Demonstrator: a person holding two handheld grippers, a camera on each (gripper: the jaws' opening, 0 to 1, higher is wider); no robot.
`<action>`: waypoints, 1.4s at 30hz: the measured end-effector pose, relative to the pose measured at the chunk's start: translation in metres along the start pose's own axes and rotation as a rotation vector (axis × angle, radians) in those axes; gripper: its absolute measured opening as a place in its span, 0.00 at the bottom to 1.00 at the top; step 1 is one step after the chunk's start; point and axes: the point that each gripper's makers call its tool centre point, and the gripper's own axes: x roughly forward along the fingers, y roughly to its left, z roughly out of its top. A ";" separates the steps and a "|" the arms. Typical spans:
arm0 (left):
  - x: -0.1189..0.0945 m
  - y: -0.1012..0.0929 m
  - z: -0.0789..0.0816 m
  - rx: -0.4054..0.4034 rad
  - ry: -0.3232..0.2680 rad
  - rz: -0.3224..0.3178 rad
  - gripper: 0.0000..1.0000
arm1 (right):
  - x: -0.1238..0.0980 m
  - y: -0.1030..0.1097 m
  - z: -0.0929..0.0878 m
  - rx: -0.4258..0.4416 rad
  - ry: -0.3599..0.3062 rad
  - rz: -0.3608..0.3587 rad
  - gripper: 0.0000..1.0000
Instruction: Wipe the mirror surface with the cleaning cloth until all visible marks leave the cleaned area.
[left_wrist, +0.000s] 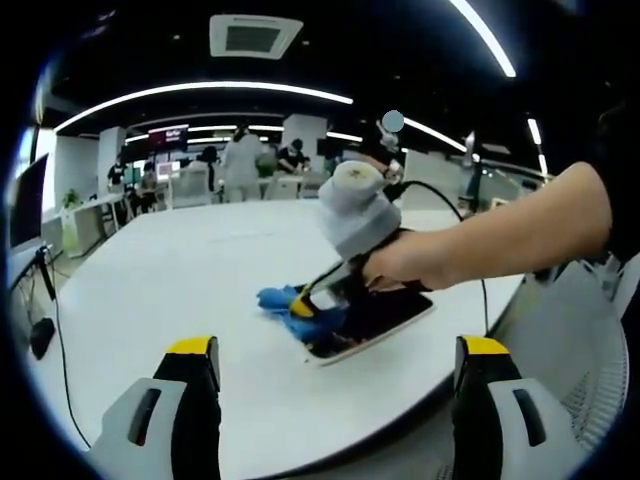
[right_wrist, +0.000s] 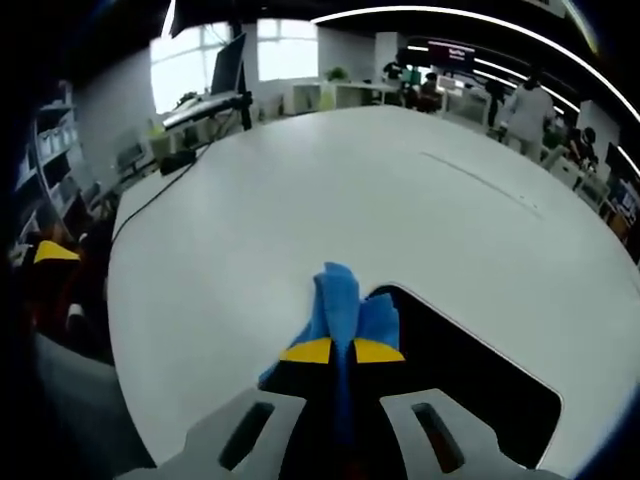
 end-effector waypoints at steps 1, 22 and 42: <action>0.000 0.000 0.000 0.000 -0.001 0.001 0.98 | 0.000 0.000 0.000 -0.002 0.000 0.000 0.00; 0.000 0.000 0.001 0.000 -0.008 0.004 0.97 | -0.015 -0.018 -0.016 -0.005 0.011 -0.020 0.00; 0.000 0.001 0.001 0.002 -0.012 0.007 0.97 | -0.032 -0.047 -0.034 0.021 0.030 -0.055 0.00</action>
